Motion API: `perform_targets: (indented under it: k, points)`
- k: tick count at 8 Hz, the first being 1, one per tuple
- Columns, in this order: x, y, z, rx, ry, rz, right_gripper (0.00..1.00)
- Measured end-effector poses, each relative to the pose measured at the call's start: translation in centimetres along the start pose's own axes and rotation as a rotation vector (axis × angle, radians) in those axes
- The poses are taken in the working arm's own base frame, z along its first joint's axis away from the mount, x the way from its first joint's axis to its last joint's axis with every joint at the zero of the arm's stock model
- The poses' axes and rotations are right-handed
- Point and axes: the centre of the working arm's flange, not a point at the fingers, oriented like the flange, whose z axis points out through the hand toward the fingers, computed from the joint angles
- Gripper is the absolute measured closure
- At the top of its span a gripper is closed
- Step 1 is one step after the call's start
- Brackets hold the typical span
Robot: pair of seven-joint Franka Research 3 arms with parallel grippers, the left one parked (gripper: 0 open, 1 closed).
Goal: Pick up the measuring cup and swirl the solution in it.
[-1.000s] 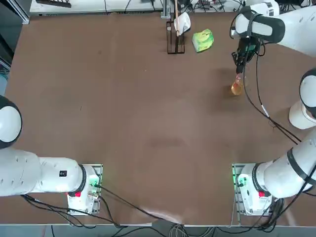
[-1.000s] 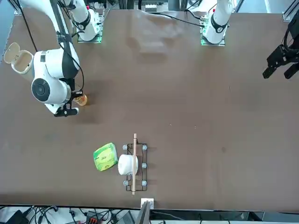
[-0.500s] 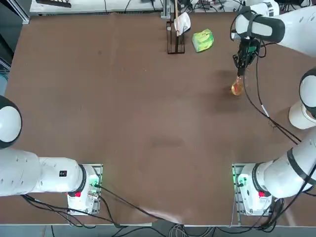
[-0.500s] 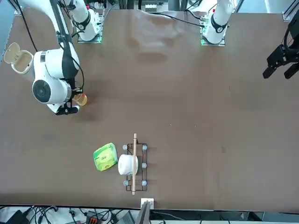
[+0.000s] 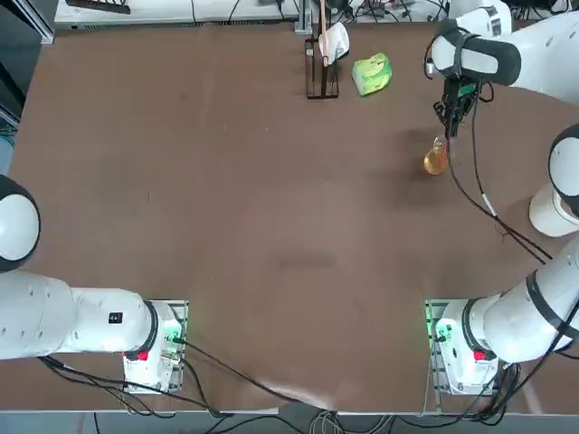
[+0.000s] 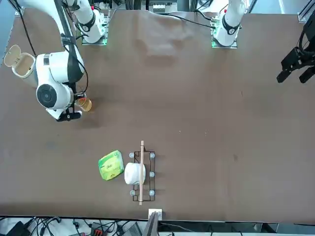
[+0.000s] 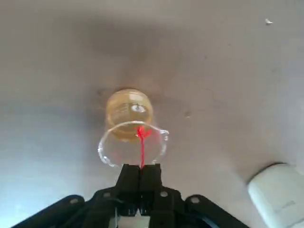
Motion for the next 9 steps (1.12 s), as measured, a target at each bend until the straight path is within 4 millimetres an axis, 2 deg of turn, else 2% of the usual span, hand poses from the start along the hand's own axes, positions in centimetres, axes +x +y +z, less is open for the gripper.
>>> perform_targets:
  k: [3,5,9]
  points:
    - [0.9,0.3,-0.3,0.016,0.066,0.009,0.98]
    - [1.6,-0.7,0.0,0.062,0.089,0.016,0.98]
    - [1.3,-1.3,0.4,0.075,0.054,0.017,0.98]
